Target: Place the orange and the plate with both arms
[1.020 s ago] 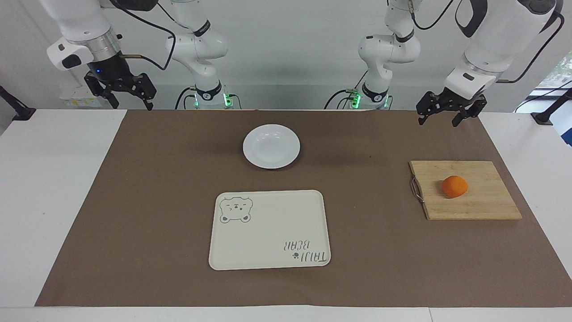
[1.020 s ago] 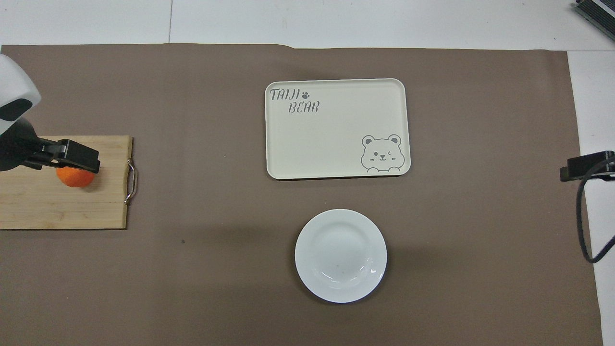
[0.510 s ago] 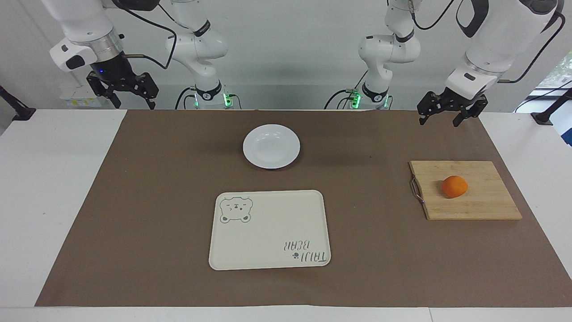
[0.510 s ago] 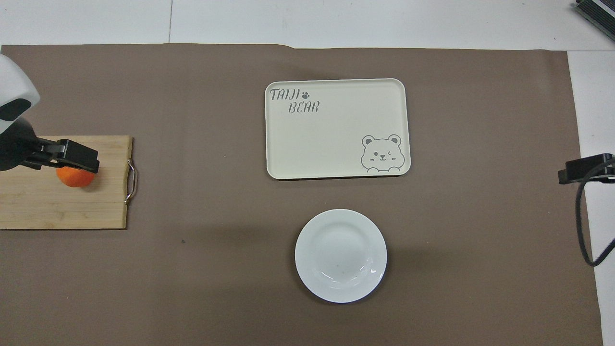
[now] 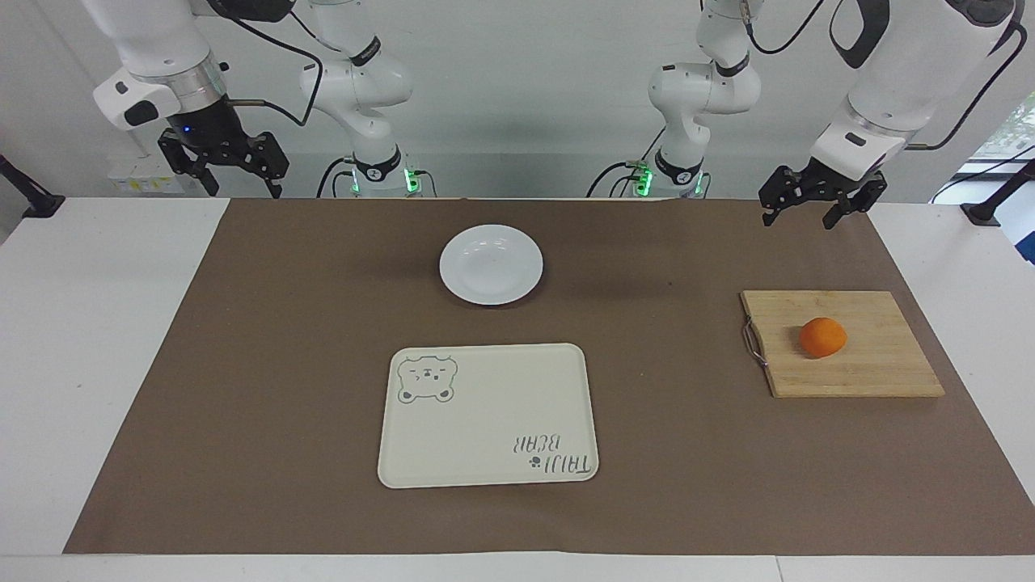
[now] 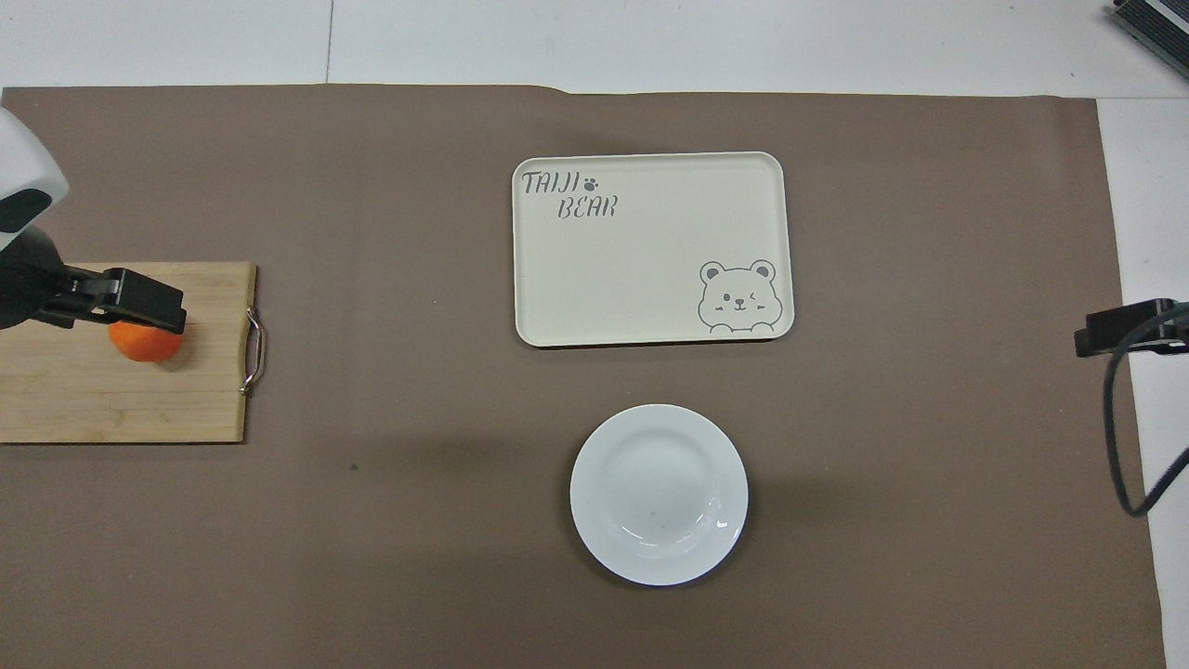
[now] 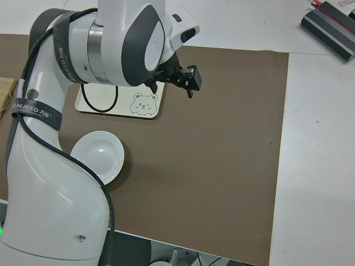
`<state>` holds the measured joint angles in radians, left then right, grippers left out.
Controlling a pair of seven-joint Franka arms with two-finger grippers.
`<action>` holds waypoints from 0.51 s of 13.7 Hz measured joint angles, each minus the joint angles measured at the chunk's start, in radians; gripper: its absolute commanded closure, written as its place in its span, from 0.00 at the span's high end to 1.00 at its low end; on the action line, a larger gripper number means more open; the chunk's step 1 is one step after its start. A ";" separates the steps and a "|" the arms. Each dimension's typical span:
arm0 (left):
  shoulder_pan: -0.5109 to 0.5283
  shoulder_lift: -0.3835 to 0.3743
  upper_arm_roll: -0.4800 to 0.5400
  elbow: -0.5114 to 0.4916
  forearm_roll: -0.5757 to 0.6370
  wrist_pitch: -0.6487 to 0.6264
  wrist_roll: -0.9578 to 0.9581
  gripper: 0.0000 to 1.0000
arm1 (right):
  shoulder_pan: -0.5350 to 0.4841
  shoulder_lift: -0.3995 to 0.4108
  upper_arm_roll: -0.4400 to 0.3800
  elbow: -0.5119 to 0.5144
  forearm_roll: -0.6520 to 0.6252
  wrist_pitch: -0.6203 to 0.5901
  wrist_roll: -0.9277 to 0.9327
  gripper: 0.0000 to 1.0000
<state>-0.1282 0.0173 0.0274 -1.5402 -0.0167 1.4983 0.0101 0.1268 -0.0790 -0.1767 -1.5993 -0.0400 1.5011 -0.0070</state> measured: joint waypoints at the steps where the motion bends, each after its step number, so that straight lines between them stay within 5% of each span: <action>1: 0.004 0.000 0.000 0.000 -0.003 0.000 0.000 1.00 | 0.000 0.000 0.000 0.000 0.000 0.000 0.000 1.00; 7: 0.006 0.000 -0.001 0.000 -0.003 0.000 0.000 1.00 | 0.000 0.000 0.000 0.000 0.000 0.000 -0.001 1.00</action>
<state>-0.1225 0.0173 0.0263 -1.5402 -0.0201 1.4983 0.0099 0.1268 -0.0789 -0.1767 -1.5993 -0.0400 1.5011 -0.0075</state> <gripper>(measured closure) 0.000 0.000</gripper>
